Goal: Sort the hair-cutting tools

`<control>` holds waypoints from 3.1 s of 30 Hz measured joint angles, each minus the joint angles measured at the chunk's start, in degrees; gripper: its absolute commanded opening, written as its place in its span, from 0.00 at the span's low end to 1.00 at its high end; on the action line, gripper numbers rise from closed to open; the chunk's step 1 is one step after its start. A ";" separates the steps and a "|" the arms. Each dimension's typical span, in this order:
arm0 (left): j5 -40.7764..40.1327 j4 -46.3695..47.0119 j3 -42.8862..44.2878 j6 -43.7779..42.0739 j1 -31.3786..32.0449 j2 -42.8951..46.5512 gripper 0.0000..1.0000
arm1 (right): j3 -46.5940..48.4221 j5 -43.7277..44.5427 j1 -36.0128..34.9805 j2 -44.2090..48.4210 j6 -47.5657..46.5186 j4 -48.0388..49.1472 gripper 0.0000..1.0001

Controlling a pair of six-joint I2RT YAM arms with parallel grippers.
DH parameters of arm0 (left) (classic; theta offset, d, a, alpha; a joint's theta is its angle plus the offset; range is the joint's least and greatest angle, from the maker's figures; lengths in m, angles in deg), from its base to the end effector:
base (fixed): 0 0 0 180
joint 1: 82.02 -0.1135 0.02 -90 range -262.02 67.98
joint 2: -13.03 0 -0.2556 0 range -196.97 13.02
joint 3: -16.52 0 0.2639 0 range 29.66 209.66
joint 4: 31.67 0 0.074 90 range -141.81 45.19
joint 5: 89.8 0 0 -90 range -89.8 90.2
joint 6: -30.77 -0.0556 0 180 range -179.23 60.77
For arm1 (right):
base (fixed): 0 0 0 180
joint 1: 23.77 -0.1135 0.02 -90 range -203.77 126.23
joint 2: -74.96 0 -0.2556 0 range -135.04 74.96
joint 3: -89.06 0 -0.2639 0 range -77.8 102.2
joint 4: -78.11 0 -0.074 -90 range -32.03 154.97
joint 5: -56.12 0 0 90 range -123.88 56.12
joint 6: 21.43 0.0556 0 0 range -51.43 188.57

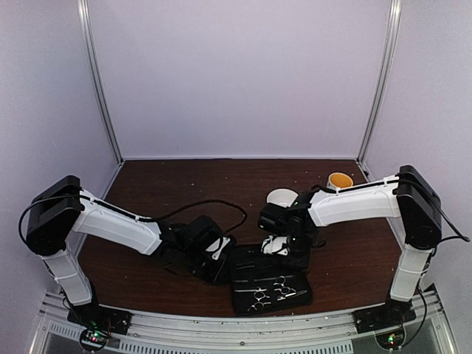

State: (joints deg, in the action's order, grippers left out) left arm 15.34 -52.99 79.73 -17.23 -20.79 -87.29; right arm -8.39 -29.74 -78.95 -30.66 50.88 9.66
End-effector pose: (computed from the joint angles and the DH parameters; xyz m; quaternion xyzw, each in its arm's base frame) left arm 0.1524 -0.3077 0.0970 0.1947 0.9345 -0.2901 0.0681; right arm 0.1907 0.2671 0.1268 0.5939 -0.8037 0.0385 0.0009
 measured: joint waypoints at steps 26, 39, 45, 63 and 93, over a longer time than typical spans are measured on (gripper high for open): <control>0.57 0.96 0.11 -1.40 0.00 -0.11 0.00 | 1.60 -4.66 -0.72 -1.07 -0.07 -3.74 0.21; 1.18 2.73 0.09 -1.64 0.00 -0.11 0.00 | 1.03 -5.25 -0.76 -0.61 -1.42 -3.74 0.00; 1.31 3.72 0.09 -1.64 0.00 -0.11 0.00 | 0.61 -3.80 -0.28 -0.57 -1.49 -3.19 0.00; 1.49 3.85 0.09 -1.64 0.02 -0.11 0.00 | -1.33 -0.61 0.44 1.73 -2.45 -1.88 0.16; 1.42 3.69 0.09 -2.49 0.02 -0.09 0.00 | -6.27 -3.91 0.70 6.62 -9.42 9.73 0.32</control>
State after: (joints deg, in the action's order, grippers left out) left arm 16.76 -49.30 79.81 -19.72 -20.77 -87.37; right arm -14.66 -33.65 -78.25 -24.04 41.46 19.39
